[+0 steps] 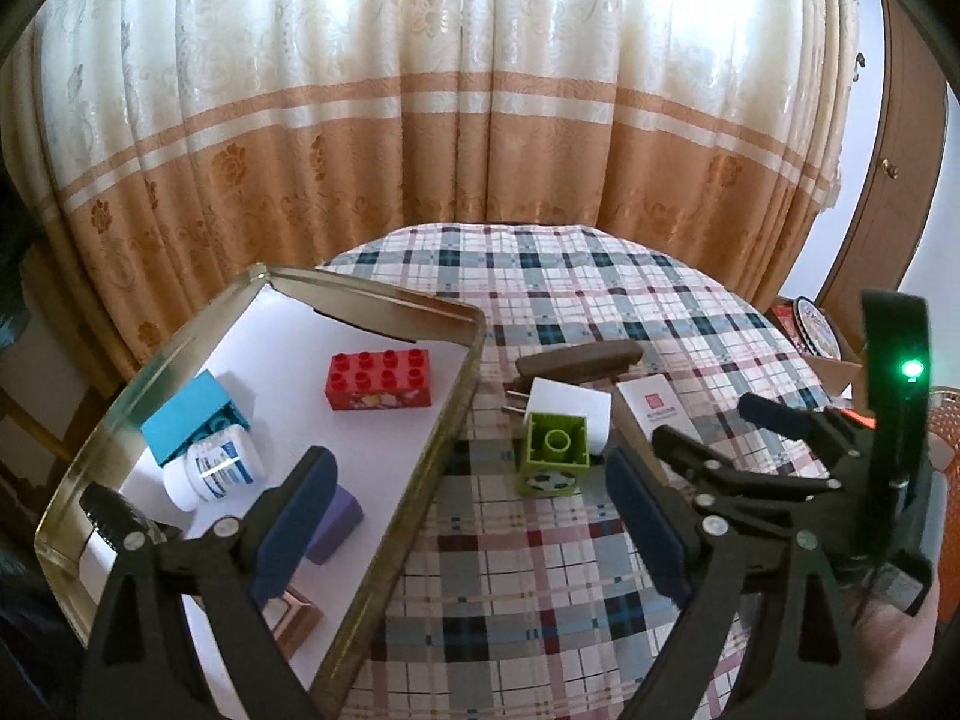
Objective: Organize rigid objects
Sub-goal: 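Grasp the white card box with right gripper while left gripper grasps the green brick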
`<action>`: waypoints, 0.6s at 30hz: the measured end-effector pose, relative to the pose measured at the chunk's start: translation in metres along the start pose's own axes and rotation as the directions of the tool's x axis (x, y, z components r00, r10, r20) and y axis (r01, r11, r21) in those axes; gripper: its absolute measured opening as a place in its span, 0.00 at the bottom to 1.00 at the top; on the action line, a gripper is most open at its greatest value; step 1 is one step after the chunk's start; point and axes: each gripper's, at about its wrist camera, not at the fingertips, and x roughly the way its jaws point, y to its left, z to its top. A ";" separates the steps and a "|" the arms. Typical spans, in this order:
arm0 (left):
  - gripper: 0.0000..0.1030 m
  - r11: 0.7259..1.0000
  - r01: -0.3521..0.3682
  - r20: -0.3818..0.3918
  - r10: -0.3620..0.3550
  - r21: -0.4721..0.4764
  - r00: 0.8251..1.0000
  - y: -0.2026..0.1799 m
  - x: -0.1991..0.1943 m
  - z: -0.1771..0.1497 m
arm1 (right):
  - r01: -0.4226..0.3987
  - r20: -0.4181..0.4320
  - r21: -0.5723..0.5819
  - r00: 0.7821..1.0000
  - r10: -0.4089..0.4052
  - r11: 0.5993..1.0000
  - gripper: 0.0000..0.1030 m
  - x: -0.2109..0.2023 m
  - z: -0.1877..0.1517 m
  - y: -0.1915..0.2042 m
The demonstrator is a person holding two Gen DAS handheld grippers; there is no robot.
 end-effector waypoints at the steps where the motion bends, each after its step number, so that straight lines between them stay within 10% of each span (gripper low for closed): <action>1: 0.90 1.000 0.002 0.000 -0.002 -0.001 1.000 0.000 0.000 0.000 | -0.002 -0.004 -0.003 1.000 0.002 1.000 0.81 0.003 0.000 0.001; 9: 0.90 1.000 0.016 -0.006 -0.016 0.016 1.000 -0.010 0.003 -0.005 | 0.000 -0.085 -0.012 0.996 -0.002 1.000 0.43 0.025 -0.004 0.001; 18: 0.86 0.998 0.042 -0.017 -0.041 0.052 0.999 -0.025 0.008 -0.011 | 0.042 -0.056 0.028 0.998 -0.040 0.999 0.43 0.011 -0.010 -0.019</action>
